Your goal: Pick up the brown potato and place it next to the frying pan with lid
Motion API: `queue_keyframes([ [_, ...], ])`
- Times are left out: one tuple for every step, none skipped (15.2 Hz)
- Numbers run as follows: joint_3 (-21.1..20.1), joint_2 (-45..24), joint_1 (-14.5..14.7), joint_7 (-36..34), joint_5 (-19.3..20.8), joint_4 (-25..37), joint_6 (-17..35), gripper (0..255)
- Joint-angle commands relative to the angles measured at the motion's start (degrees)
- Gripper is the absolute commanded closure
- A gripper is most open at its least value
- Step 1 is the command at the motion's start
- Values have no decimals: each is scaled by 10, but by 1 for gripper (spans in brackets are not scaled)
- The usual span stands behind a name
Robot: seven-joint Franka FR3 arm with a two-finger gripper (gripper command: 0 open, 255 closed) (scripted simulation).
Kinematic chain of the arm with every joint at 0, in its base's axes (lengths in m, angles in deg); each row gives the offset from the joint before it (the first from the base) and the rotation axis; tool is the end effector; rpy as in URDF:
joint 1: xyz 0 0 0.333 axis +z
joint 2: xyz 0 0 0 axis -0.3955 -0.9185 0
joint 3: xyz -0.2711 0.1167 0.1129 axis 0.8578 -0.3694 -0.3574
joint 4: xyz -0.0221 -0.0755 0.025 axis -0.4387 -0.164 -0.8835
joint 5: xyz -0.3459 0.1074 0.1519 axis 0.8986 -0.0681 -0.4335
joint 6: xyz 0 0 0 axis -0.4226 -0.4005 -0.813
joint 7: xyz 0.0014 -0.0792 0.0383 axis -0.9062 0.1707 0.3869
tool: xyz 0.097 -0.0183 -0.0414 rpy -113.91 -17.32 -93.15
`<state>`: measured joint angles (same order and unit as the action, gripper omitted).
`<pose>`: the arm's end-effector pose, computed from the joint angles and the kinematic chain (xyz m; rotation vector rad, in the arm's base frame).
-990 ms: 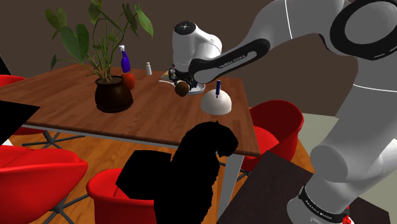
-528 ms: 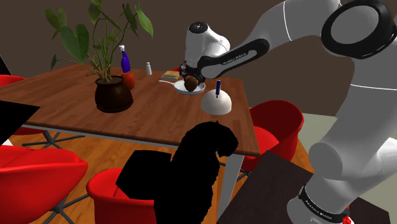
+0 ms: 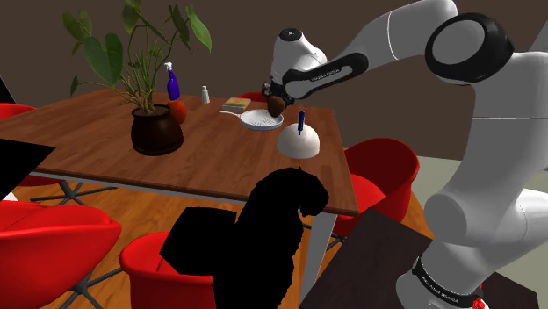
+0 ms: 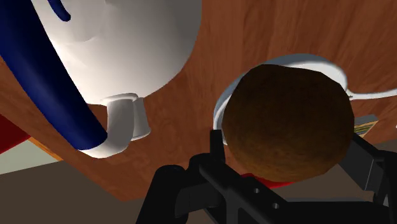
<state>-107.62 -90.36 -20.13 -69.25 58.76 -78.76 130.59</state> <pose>0.6676 -0.1383 0.4613 2.4755 -1.5255 0.8760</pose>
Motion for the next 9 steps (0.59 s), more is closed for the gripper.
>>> queue_keyframes([
  [8, -25, -7, 23, 2, 27, 3, 255],
  [10, -37, -11, 36, 1, 42, 3, 255],
  [13, -49, -14, 49, 0, 58, 1, 255],
  [15, -61, -17, 62, -1, 75, -1, 255],
  [18, -74, -20, 75, -3, 94, -3, 255],
  [20, -88, -22, 89, -4, 113, -6, 255],
  [22, -102, -24, 103, -6, 133, -9, 255],
  [24, -117, -25, 117, -7, 155, -13, 255],
  [26, -133, -26, 131, -9, 178, -18, 255],
])
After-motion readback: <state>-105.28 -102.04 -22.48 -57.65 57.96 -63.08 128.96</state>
